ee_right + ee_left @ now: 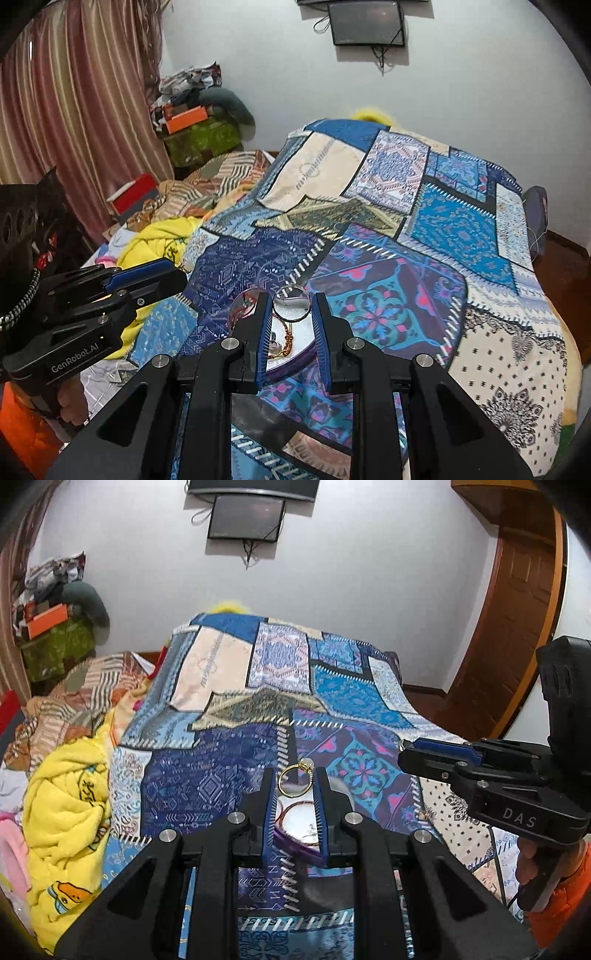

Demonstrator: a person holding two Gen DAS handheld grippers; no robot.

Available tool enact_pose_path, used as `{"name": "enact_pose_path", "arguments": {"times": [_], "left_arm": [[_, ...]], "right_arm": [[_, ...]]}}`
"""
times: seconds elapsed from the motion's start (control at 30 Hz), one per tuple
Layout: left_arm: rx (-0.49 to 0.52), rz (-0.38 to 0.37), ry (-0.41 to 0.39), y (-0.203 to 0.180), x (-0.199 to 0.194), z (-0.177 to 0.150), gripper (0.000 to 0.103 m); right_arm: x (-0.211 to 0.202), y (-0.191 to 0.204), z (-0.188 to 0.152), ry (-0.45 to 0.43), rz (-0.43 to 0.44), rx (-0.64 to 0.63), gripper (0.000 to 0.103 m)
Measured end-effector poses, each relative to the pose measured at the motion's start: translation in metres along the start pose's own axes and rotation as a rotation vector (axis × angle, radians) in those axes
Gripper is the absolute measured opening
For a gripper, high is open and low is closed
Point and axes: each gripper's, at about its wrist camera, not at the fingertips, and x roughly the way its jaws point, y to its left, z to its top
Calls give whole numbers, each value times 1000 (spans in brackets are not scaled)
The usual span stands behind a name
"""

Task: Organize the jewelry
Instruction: 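Lower both rings into the heart tin and open both tools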

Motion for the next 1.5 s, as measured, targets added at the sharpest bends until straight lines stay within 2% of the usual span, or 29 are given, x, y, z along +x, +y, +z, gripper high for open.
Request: {"name": "enact_pose_path", "arguments": {"times": [0.33, 0.63, 0.87, 1.33, 1.5], "left_arm": [[5, -39, 82, 8, 40, -20, 18], [16, -85, 100, 11, 60, -18, 18], [0, -94, 117, 18, 74, -13, 18], [-5, -94, 154, 24, 84, -16, 18], [16, -74, 146, 20, 76, -14, 18]], "right_arm": [[41, -4, -4, 84, -9, 8, 20], [68, -2, -9, 142, -7, -14, 20], [81, 1, -10, 165, 9, -22, 20], [84, 0, -18, 205, 13, -21, 21], [76, 2, -17, 202, -10, -27, 26]]}}
